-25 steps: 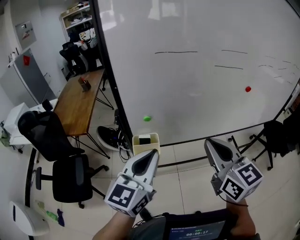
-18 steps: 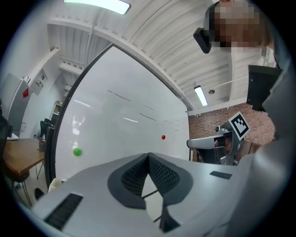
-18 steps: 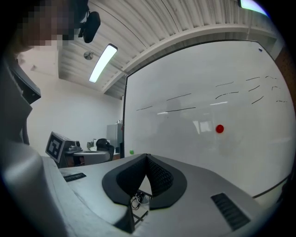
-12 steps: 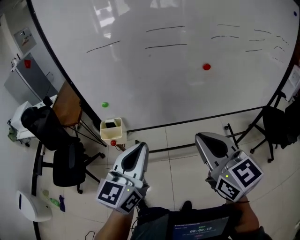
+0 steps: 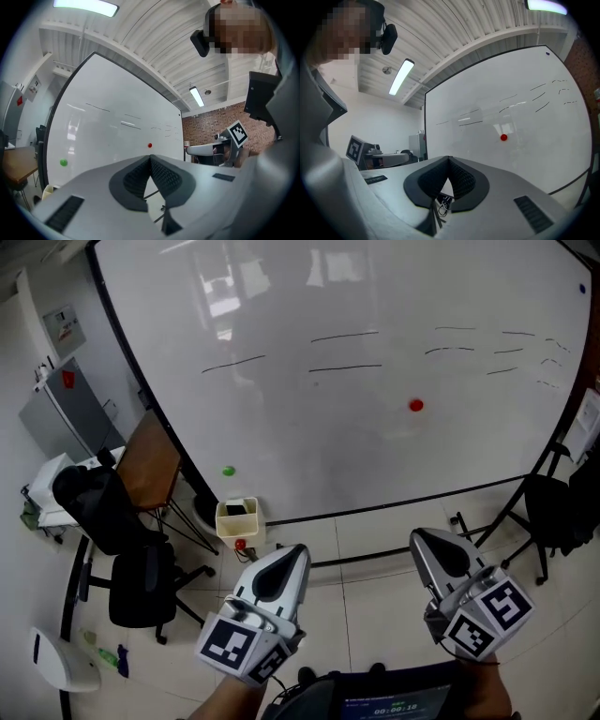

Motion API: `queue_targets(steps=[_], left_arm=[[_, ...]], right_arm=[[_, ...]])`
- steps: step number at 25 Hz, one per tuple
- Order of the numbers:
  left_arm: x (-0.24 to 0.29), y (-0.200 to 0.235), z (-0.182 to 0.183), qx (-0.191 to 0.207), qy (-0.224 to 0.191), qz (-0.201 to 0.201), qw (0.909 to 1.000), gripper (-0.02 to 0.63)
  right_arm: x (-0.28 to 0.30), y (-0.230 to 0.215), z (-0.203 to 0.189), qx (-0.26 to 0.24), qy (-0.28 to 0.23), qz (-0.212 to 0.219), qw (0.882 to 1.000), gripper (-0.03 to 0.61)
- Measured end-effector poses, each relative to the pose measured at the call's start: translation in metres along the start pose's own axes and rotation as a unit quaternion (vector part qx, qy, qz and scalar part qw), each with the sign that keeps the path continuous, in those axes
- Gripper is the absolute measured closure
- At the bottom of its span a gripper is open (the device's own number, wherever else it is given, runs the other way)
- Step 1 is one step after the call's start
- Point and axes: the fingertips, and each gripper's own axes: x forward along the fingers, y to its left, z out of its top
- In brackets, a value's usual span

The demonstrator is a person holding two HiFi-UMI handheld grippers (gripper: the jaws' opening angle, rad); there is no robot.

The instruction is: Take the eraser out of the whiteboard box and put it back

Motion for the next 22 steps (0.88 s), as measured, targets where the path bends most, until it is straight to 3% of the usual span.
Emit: queue_targets(steps=[6, 22], left_arm=[[-0.018, 0.015, 0.008, 0.004, -0.009, 0.009, 0.9999, 0.589], [-0.04, 0.027, 0.011, -0.024, -0.017, 0.026, 0.9992, 0.589]], right_arm=[[0.0, 0.011, 0.004, 0.008, -0.004, -0.018, 1.0, 0.557], [0.001, 0.03, 0.009, -0.011, -0.002, -0.01, 1.0, 0.557]])
